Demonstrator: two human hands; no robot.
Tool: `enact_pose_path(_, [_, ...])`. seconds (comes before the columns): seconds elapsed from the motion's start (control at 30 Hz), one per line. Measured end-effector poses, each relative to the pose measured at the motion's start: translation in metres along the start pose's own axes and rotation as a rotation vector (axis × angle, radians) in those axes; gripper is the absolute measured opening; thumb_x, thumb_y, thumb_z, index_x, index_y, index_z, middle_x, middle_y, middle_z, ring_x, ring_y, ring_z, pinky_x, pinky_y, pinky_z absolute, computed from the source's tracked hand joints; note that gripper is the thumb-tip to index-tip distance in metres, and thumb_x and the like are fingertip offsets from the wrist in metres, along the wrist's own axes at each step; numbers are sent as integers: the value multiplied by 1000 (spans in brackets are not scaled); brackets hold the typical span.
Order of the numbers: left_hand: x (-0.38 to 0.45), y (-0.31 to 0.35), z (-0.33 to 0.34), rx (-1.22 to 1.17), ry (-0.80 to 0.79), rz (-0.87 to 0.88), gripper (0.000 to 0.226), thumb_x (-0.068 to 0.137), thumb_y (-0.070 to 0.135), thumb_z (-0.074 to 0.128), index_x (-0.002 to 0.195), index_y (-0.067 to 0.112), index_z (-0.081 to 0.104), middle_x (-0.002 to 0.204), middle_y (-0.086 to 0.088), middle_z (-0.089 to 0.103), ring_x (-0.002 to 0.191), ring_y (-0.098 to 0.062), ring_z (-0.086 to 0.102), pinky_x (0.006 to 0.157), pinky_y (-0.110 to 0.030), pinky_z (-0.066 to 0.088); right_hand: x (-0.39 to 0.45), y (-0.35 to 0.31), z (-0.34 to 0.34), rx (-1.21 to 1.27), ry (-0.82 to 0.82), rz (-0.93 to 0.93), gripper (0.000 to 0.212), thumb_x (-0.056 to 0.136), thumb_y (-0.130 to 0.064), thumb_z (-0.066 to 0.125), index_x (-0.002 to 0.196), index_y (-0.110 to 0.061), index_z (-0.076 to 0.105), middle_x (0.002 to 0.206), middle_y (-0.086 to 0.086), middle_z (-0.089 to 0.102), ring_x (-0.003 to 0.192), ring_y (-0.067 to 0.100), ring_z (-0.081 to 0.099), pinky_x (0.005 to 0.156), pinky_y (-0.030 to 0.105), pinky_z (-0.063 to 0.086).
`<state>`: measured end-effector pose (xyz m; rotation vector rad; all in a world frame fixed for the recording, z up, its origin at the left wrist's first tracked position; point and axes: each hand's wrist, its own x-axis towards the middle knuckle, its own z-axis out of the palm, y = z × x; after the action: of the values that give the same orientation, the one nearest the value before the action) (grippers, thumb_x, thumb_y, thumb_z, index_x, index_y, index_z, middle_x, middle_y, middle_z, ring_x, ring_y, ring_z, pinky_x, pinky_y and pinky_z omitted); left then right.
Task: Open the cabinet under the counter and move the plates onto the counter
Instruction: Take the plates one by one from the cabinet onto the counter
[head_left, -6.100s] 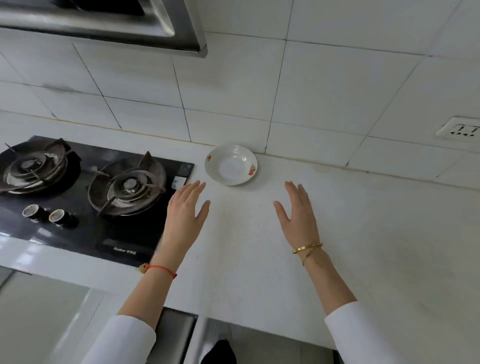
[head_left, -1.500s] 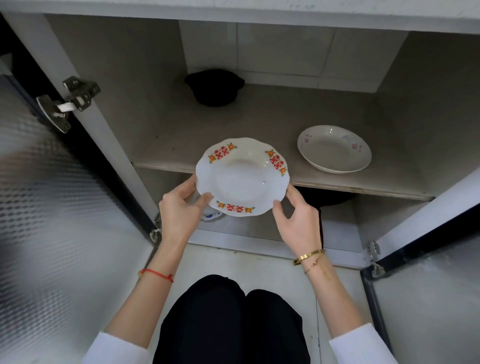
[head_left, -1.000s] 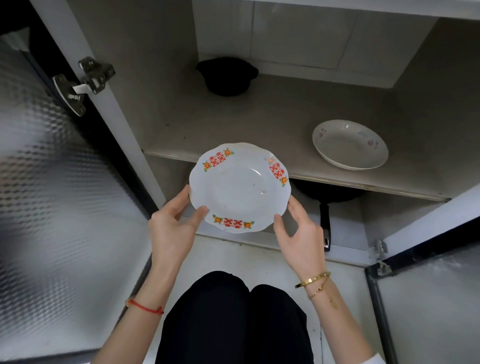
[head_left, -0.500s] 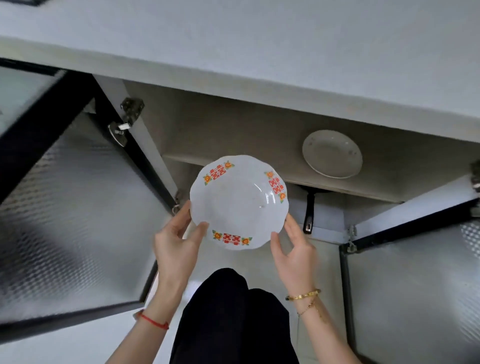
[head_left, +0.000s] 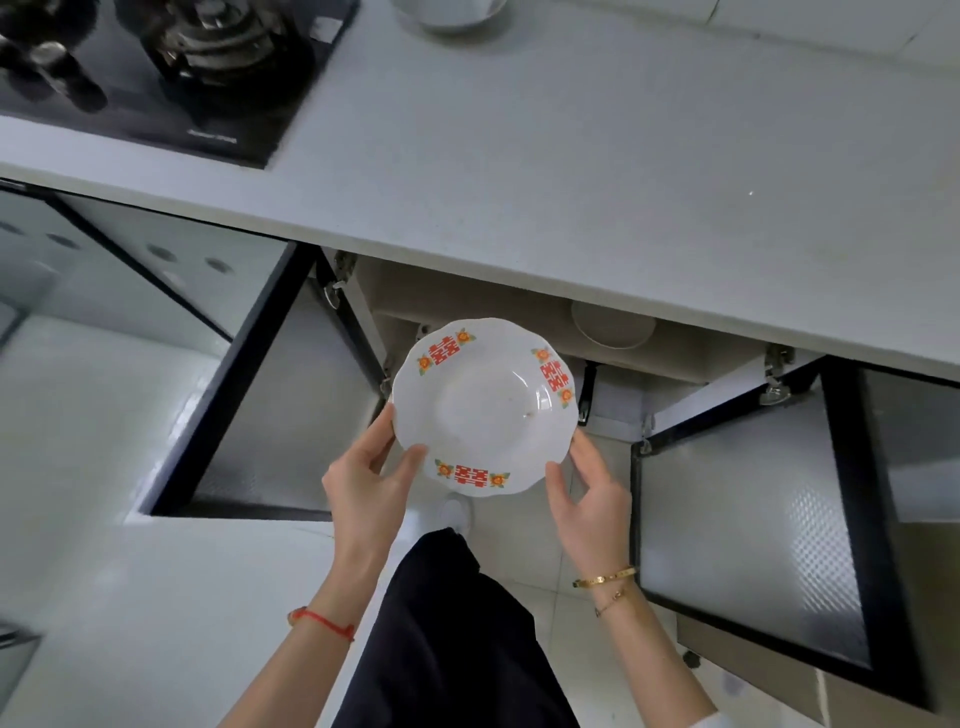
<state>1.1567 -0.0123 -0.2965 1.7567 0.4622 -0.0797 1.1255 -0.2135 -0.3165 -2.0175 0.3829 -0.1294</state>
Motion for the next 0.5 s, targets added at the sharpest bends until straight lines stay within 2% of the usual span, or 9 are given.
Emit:
enact_pose_path(0.07, [-17,23,-8,-9,6,2,53,81,12,76,130,27,61,125,18,65,119,-2,60,104,-39,48,-10,-22,-15,12,-1,-3,49,89,-12,60,135,-21,48,125,-29,50,122,-5,49,96,2,37])
enact_pose_path(0.13, [-33,44,-14,-16,13,7,53,81,13,75,129,29,62,124,19,66,119,-4,60,103,-42,50,-18,-42,-30,34,-8,-4,49,89,-13,60,136,-21,48,126,-26,51,122,-5,49,96,3,37])
enact_pose_path(0.3, [-60,93,-23,-2,31,57,53,81,12,75,130,26,61,126,16,64,120,-2,58,105,-36,47,-28,-84,-64,49,6,-34,47,90,-13,59,136,-18,49,123,-33,47,112,-23,45,89,-4,35])
enact_pose_path(0.4, [-68,119,-23,2,33,83,53,80,12,75,130,25,61,125,15,65,118,0,59,105,-33,48,-26,-102,-81,60,16,-54,47,90,-12,58,136,-18,49,121,-35,48,114,-18,47,91,-2,36])
enact_pose_path(0.5, [-67,141,-19,-11,27,112,53,81,11,75,131,23,61,122,16,67,116,1,60,104,-32,49,-16,-116,-93,59,27,-104,47,91,-11,58,136,-18,49,125,-29,52,116,-8,52,94,5,41])
